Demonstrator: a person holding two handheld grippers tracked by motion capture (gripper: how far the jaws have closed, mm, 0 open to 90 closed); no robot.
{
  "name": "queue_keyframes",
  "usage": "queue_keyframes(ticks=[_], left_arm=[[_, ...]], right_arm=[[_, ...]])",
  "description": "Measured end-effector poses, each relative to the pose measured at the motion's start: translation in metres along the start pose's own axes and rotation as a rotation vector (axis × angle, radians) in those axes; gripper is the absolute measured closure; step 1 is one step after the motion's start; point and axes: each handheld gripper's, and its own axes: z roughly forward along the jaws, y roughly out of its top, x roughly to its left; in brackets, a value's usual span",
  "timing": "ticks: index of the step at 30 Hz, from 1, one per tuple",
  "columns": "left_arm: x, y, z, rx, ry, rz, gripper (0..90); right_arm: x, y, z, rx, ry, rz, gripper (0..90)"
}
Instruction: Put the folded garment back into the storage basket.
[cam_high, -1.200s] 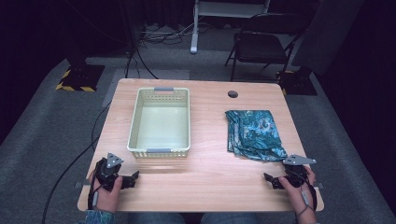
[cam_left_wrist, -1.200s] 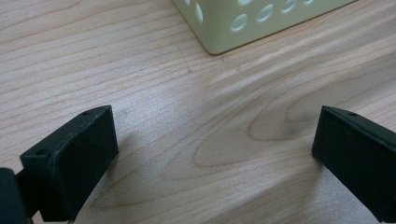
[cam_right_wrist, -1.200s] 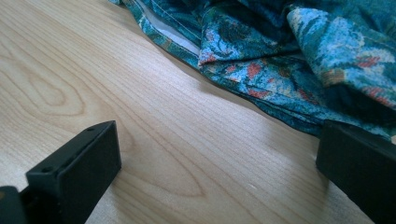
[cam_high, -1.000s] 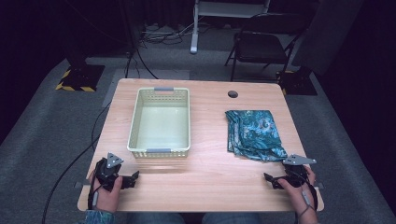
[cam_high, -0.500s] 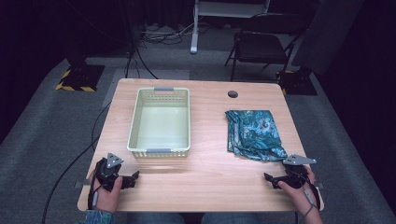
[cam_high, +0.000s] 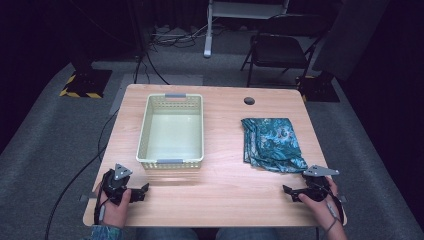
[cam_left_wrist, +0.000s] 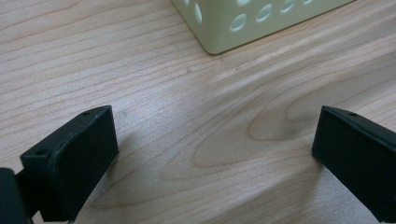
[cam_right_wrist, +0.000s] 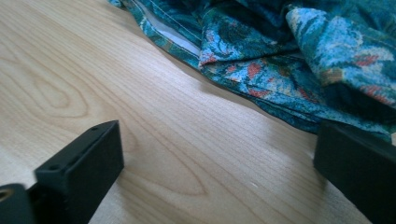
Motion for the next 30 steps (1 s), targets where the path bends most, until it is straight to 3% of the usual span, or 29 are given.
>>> queue_keyframes(ticks=[15,30], left_arm=[[-0.001,0.000,0.000,0.000,0.000,-0.003,0.2],[-0.001,0.000,0.000,0.000,0.000,-0.003,0.2]], right_arm=[[0.009,0.023,-0.023,-0.081,-0.013,-0.018,4.7],[0.014,0.048,-0.034,-0.130,-0.009,-0.029,5.8]])
